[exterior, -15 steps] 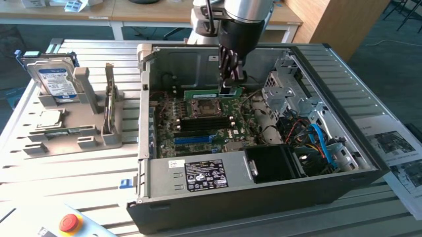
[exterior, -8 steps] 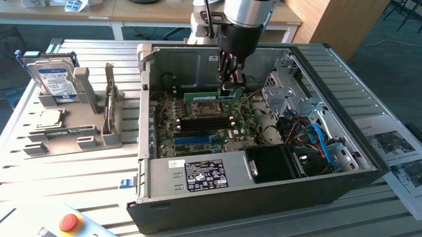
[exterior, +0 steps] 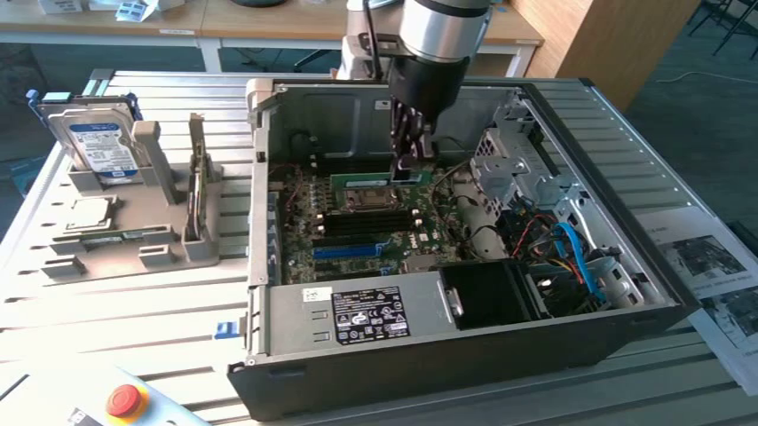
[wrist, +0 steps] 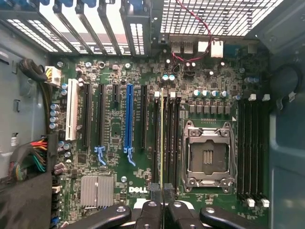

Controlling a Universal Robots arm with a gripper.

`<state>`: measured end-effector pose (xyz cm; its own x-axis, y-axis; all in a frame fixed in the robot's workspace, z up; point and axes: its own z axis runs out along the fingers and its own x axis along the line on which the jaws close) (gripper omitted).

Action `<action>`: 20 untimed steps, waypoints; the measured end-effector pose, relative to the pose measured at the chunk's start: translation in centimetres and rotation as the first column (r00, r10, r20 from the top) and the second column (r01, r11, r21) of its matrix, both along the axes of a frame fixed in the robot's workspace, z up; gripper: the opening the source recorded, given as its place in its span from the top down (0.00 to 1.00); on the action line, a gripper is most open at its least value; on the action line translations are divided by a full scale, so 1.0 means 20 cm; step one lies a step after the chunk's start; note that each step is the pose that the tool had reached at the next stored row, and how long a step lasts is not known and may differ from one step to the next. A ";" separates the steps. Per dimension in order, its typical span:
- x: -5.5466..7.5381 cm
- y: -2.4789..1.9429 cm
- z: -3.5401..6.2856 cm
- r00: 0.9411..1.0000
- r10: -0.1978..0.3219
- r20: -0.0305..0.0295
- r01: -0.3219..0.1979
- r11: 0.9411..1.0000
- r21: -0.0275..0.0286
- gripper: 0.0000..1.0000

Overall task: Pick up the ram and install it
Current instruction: 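Insert the ram into the slot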

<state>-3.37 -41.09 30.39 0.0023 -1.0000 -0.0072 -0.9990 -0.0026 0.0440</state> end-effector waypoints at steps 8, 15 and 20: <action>0.00 0.000 -0.053 1.000 -0.005 0.000 0.005 1.000 0.000 0.88; 0.00 0.000 -0.096 1.000 -0.009 0.000 0.009 1.000 0.000 0.88; 0.00 0.000 -0.127 1.000 -0.013 0.000 0.013 1.000 0.000 0.88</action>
<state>-3.42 -41.09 27.84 -0.0104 -0.9999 -0.0072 -0.9990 0.0101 0.0440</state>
